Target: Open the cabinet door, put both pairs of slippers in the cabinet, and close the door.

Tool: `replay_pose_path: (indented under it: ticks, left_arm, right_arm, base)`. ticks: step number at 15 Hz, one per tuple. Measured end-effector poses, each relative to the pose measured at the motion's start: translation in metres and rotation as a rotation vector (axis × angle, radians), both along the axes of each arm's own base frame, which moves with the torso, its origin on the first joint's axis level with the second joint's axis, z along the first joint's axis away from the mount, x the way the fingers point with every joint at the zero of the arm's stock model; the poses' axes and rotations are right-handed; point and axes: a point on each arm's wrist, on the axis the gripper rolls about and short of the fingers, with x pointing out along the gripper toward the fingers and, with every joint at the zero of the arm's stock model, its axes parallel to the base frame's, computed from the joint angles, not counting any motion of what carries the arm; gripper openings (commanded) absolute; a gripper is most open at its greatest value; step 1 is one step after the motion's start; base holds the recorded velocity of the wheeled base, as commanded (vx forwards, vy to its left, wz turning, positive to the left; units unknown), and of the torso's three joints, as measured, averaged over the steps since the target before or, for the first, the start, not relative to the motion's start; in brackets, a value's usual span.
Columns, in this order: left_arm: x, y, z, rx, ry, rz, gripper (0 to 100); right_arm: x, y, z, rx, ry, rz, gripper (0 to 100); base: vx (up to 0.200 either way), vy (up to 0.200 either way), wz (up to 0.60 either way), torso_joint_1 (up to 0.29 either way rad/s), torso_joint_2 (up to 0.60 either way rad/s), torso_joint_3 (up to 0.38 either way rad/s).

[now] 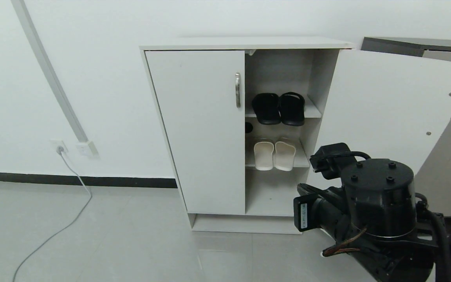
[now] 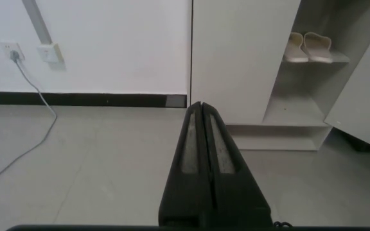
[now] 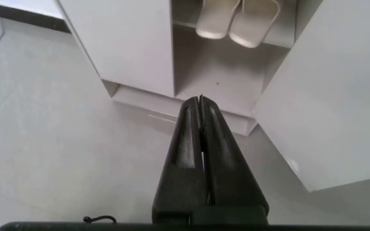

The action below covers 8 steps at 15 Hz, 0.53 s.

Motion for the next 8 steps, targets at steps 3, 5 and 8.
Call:
replay_pose_path:
  ticks: [3,5,8]
  left_arm:
    - [0.0,0.0,0.0,0.0,0.0,0.0,0]
    - [0.0,0.0,0.0,0.0,0.0,0.0,0]
    - [0.0,0.0,0.0,0.0,0.0,0.0,0]
  right_arm:
    - [-0.0002,0.0002,-0.0015,-0.005,0.003,-0.001,0]
    - [-0.0002,0.0001,-0.0026,-0.008,0.006,0.001,0]
    - [-0.0006,-0.0005,-0.0044,-0.012,0.01,0.001,0]
  base:
    - [0.0,0.0,0.0,0.0,0.0,0.0]
    - [0.0,0.0,0.0,0.0,0.0,0.0]
    - [0.0,0.0,0.0,0.0,0.0,0.0]
